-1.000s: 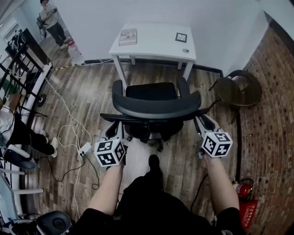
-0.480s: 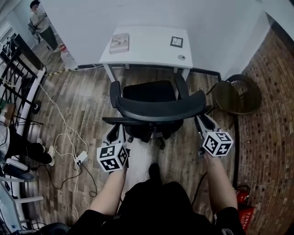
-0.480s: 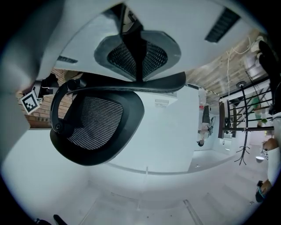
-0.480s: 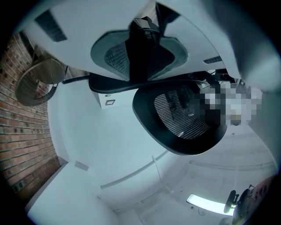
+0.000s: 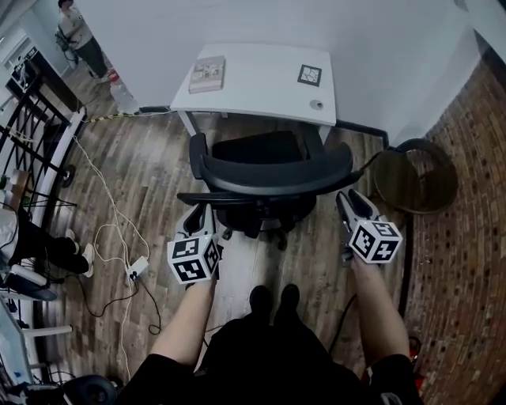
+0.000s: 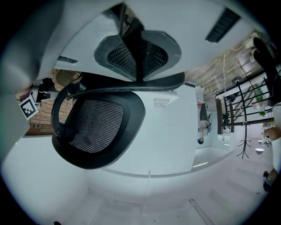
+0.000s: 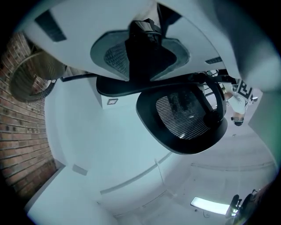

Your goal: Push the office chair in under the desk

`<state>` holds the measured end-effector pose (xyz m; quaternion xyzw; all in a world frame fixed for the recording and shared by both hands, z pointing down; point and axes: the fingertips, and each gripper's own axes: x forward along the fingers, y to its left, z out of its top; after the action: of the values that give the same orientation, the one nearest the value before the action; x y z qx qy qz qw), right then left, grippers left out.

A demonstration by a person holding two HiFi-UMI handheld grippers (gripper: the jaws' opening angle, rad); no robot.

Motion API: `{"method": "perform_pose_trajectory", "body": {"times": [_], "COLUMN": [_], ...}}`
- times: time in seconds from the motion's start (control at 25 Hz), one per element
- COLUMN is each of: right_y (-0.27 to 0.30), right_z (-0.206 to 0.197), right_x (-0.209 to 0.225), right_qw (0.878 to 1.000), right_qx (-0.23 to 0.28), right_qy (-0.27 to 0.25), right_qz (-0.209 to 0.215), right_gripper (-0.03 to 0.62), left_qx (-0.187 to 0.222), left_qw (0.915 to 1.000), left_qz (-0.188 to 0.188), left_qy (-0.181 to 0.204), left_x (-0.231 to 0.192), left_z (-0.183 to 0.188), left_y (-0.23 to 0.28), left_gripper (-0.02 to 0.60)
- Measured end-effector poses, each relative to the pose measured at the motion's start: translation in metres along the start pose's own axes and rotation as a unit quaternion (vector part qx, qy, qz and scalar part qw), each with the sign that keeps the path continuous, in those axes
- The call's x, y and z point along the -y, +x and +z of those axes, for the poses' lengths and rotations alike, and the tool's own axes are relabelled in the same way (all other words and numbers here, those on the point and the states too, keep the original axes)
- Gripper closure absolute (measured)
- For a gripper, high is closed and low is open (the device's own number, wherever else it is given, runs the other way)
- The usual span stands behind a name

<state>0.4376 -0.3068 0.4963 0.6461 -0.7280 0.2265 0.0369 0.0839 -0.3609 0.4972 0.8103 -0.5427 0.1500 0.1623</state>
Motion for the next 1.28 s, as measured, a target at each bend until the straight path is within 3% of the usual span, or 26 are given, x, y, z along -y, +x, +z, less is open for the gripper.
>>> {"method": "perform_pose_trajectory", "body": {"times": [0.2, 0.6, 0.72, 0.84, 1.0, 1.28], "right_y": [0.011, 0.014, 0.007, 0.006, 0.014, 0.017], "right_z": [0.014, 0.013, 0.014, 0.017, 0.020, 0.021], "right_x": [0.005, 0.010, 0.021, 0.030, 0.028, 0.025], "right_qw": [1.000, 0.996, 0.997, 0.997, 0.995, 0.996], "right_qx": [0.000, -0.022, -0.015, -0.012, -0.017, -0.010], "right_qy": [-0.016, -0.035, -0.032, -0.024, -0.033, -0.025], "right_qz": [0.028, 0.073, 0.072, 0.077, 0.089, 0.088], "right_gripper": [0.454, 0.479, 0.470, 0.470, 0.465, 0.467], "left_qx": [-0.007, -0.008, 0.008, 0.009, 0.003, 0.009], "left_qw": [0.9989, 0.9959, 0.9963, 0.9975, 0.9979, 0.9980], "left_qz": [0.042, 0.078, 0.065, 0.056, 0.061, 0.059], "left_qy": [-0.019, -0.044, -0.056, -0.043, -0.022, -0.020], "left_x": [-0.011, -0.009, 0.008, 0.023, 0.021, 0.016], "left_z": [0.006, 0.005, 0.009, 0.011, 0.014, 0.019], "left_y": [0.005, 0.004, 0.000, 0.001, 0.004, 0.009], "left_gripper": [0.548, 0.548, 0.548, 0.548, 0.548, 0.548]}}
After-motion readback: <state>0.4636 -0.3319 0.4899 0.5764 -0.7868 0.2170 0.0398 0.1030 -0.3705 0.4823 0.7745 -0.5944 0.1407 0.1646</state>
